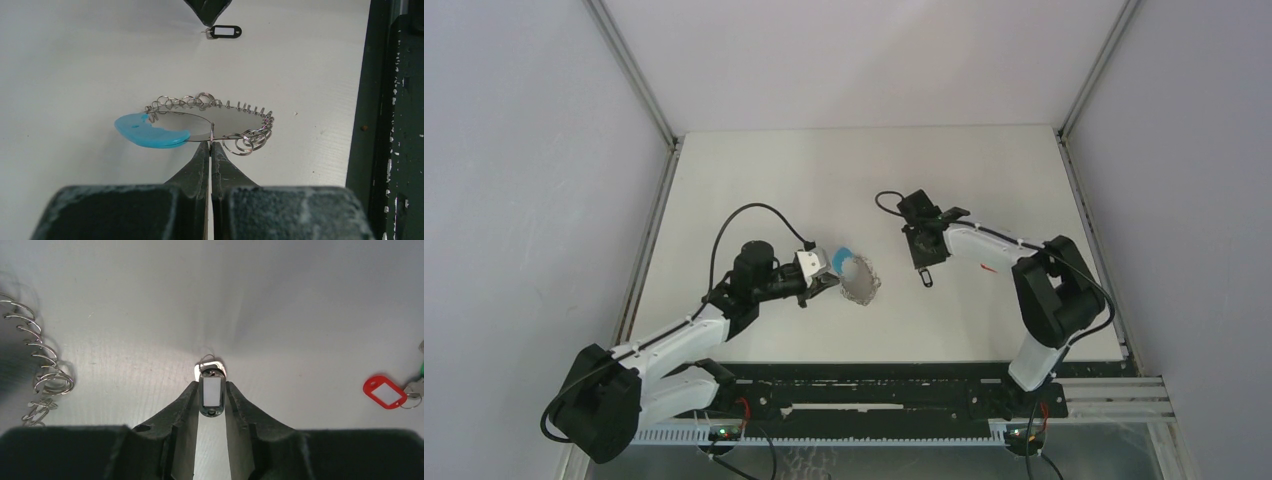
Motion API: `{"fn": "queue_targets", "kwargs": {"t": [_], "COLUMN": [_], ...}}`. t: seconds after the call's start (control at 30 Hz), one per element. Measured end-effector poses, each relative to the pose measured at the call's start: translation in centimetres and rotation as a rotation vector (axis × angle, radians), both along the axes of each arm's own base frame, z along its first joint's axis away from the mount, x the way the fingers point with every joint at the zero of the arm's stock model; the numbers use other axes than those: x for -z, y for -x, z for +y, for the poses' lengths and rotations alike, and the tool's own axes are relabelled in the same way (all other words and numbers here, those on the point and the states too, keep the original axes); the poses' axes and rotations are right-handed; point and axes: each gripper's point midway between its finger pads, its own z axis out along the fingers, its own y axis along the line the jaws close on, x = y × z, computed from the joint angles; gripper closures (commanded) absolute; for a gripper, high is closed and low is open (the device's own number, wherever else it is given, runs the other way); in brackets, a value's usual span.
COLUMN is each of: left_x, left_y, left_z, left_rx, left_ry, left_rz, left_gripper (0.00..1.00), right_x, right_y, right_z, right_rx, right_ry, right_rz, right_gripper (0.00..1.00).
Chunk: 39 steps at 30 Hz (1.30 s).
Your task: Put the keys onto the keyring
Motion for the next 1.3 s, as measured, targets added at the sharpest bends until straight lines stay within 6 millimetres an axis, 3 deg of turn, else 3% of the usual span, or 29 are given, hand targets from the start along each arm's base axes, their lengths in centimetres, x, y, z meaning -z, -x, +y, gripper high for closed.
{"fn": "queue_targets", "kwargs": {"t": [0.3, 0.57, 1.3], "left_x": [0.1, 0.1, 0.1], "left_y": [0.1, 0.1, 0.1], "left_z": [0.0, 0.0, 0.0], "left_rx": [0.000, 0.000, 0.000], "left_ry": [-0.003, -0.003, -0.003], "left_rz": [0.005, 0.005, 0.005], "left_gripper": [1.00, 1.00, 1.00], "right_x": [0.9, 1.4, 2.0], "right_y": [-1.0, -1.6, -0.5], "right_z": [1.6, 1.4, 0.7], "right_rx": [-0.070, -0.076, -0.095], "right_ry": [0.088, 0.148, 0.225], "right_rz": [-0.003, 0.008, 0.055], "right_gripper": [0.81, 0.82, 0.81]}}
